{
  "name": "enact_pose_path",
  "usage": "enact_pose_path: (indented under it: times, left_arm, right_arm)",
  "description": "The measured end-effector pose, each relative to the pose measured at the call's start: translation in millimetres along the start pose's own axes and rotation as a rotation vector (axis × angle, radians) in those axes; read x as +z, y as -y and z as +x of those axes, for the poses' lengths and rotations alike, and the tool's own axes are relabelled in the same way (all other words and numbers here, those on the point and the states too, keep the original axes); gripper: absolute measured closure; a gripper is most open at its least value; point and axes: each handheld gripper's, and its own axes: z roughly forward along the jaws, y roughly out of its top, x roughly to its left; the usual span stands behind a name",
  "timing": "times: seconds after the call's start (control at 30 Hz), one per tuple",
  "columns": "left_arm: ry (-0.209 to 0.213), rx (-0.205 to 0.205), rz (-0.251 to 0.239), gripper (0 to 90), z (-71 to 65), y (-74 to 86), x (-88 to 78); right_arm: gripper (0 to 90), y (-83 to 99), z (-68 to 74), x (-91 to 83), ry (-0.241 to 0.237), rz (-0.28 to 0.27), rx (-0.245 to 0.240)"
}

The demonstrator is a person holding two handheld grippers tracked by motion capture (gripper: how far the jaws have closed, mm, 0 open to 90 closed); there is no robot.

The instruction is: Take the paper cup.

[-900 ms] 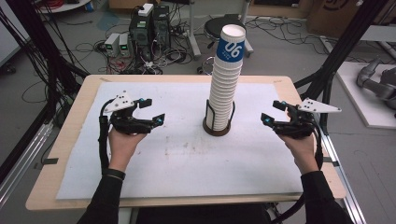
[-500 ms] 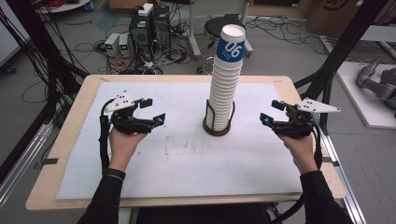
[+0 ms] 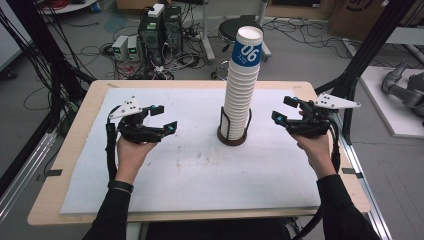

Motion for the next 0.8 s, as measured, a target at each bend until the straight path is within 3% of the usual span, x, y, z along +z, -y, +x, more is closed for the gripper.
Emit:
enact_pose_path:
  times: [0.33, 0.8]
  left_arm:
    - [0.011, -0.015, -0.004, 18.9, 1.3, -1.4, -1.1]
    - [0.031, -0.017, 0.001, 18.9, 0.4, -2.2, 1.4]
  right_arm:
    - [18.7, -26.9, -1.2, 21.6, -0.025, -0.023, -0.014]
    - [18.7, -57.1, 0.1, 50.2, -0.033, 0.001, -0.053]
